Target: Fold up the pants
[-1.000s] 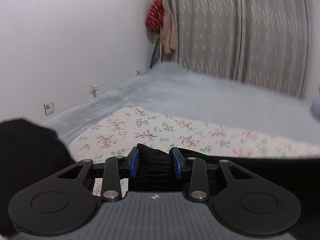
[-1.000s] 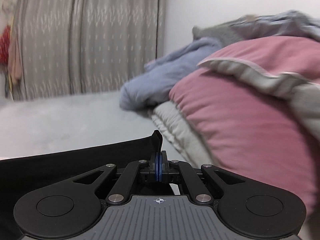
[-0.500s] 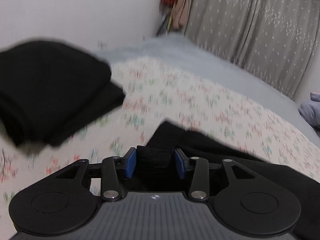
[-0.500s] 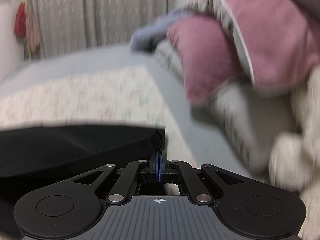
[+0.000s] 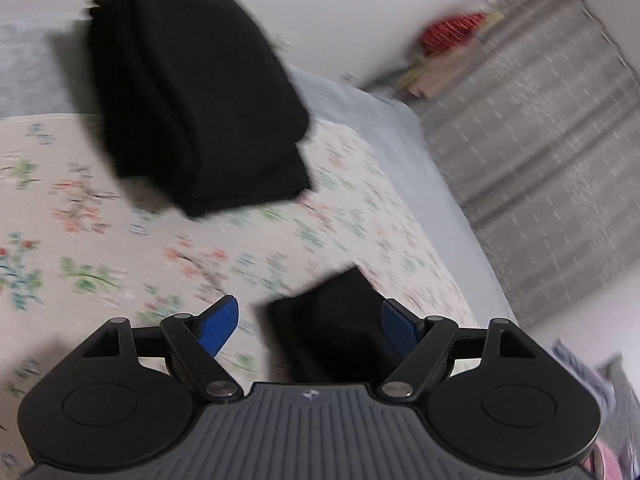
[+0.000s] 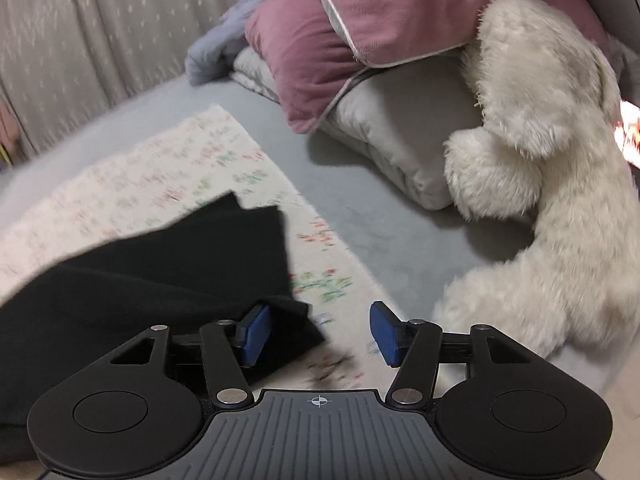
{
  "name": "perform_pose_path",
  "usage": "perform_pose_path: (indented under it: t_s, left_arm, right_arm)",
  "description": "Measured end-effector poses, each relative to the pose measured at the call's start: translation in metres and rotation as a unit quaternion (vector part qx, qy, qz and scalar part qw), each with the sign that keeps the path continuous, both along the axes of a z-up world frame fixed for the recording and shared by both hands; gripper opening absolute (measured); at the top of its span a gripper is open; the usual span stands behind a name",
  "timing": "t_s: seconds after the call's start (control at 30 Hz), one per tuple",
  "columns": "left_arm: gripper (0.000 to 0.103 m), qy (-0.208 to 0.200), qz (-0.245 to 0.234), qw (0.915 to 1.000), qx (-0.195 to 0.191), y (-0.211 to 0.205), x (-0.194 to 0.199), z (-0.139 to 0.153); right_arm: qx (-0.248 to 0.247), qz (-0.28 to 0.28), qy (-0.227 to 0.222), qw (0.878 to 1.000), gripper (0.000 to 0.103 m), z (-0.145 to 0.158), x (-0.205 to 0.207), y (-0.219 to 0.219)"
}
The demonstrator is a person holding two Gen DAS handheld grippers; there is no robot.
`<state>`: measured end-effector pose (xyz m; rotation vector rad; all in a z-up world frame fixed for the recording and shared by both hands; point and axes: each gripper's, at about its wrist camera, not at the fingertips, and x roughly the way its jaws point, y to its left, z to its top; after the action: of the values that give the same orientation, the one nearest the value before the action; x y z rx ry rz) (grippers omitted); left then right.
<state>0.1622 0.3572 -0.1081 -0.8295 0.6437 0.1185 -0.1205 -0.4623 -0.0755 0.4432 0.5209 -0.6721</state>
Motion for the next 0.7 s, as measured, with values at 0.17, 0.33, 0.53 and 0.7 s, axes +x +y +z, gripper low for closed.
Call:
perform_pose_path:
  t_s: [0.17, 0.33, 0.53, 0.7]
  left_arm:
    - [0.087, 0.056, -0.052, 0.9968, 0.022, -0.061, 0.035, -0.002]
    - [0.060, 0.098, -0.048, 0.9893, 0.096, -0.098, 0.062, -0.018]
    - [0.006, 0.072, -0.043, 0.9925, 0.089, -0.082, 0.063, -0.031]
    - [0.006, 0.002, -0.020, 0.9990, 0.041, -0.061, 0.040, -0.010]
  right_arm:
    - [0.098, 0.003, -0.056, 0.994, 0.060, 0.001, -0.001, 0.004]
    - [0.139, -0.022, -0.029, 0.990, 0.038, -0.014, 0.027, 0.000]
    - [0.142, -0.059, -0.050, 0.987, 0.000, -0.029, 0.040, -0.013]
    - [0.045, -0.007, -0.147, 0.988, 0.000, 0.023, 0.041, -0.001]
